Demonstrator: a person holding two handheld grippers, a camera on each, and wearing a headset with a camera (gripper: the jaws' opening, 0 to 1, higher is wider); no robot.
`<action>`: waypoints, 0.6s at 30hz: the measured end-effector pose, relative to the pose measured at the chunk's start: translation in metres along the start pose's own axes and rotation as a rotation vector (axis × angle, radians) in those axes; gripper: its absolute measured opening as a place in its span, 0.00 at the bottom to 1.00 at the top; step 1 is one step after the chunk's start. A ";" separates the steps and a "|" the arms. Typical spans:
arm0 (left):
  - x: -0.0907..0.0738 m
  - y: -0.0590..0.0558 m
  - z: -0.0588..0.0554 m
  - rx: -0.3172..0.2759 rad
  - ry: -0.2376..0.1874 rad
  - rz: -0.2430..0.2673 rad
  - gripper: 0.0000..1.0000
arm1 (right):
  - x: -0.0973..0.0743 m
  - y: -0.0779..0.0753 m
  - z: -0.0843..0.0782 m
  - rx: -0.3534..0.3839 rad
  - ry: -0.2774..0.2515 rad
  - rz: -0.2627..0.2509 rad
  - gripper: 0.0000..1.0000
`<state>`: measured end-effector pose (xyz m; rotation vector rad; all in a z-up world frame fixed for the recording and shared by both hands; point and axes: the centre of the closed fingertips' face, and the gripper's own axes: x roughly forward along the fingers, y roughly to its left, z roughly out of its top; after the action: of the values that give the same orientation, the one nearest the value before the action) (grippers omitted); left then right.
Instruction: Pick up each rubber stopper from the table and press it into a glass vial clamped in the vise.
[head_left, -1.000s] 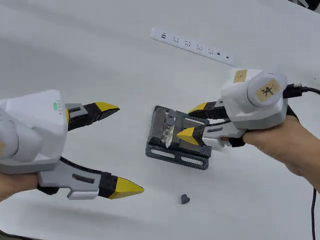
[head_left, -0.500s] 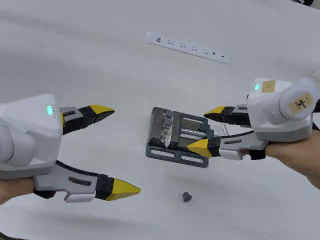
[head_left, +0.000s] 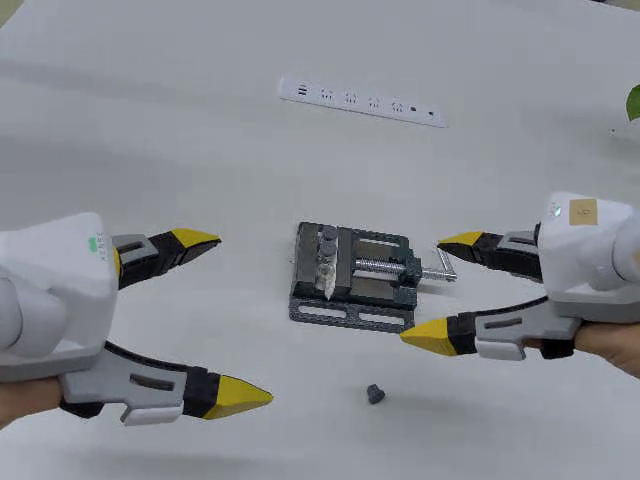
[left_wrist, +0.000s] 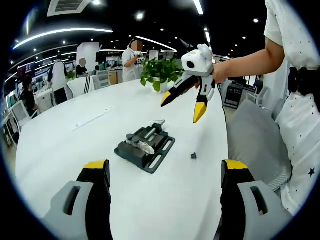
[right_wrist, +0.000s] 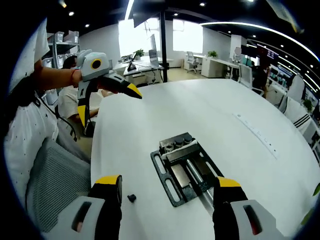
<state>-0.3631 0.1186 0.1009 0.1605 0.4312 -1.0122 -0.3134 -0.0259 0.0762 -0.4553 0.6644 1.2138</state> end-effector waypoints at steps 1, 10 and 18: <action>0.000 -0.001 0.000 0.006 0.005 -0.004 0.91 | -0.002 0.001 -0.003 -0.001 -0.004 0.001 0.74; 0.007 -0.006 -0.003 0.046 0.054 -0.035 0.90 | -0.015 0.006 -0.023 0.006 -0.040 0.011 0.83; 0.022 -0.016 -0.009 0.141 0.123 -0.111 0.83 | -0.024 0.006 -0.038 0.027 -0.075 0.008 0.85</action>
<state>-0.3690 0.0963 0.0847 0.3294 0.4853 -1.1459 -0.3328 -0.0655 0.0654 -0.3832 0.6179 1.2220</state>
